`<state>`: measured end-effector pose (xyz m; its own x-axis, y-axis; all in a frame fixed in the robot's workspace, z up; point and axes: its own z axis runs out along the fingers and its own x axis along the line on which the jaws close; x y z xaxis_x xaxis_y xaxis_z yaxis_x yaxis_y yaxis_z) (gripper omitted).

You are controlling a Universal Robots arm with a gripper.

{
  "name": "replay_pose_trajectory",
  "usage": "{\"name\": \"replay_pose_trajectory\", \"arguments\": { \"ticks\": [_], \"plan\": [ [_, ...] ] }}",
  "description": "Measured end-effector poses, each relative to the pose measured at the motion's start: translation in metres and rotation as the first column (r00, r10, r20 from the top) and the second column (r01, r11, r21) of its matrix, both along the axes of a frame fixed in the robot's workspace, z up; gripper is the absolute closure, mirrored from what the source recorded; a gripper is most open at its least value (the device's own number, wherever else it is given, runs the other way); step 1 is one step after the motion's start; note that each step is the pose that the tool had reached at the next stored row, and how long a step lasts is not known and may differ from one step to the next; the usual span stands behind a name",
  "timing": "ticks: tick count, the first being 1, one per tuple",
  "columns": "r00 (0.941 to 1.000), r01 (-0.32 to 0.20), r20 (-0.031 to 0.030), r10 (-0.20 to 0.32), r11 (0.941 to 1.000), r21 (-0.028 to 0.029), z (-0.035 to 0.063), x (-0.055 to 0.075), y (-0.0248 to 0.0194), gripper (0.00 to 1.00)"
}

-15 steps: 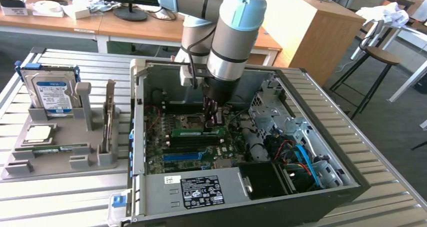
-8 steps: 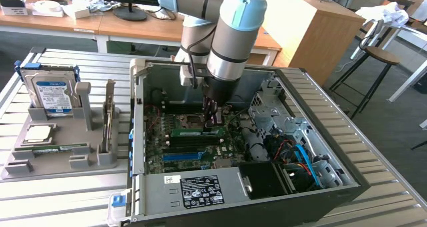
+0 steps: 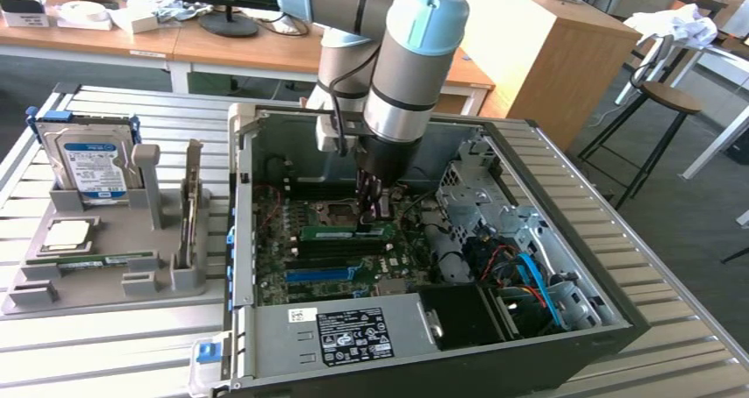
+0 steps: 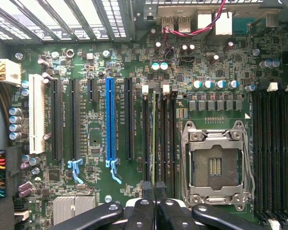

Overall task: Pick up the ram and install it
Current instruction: 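Insert the ram into the slot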

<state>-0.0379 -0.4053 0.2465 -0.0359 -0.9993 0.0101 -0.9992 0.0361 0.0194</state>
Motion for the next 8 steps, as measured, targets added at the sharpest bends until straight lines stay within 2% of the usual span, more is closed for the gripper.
{"name": "replay_pose_trajectory", "arguments": {
  "ticks": [8],
  "plan": [
    [0.9999, -0.010, 0.0000, 0.010, 0.9999, -0.0001, -0.0003, 0.0001, 0.0000, 0.89]
  ]
}}
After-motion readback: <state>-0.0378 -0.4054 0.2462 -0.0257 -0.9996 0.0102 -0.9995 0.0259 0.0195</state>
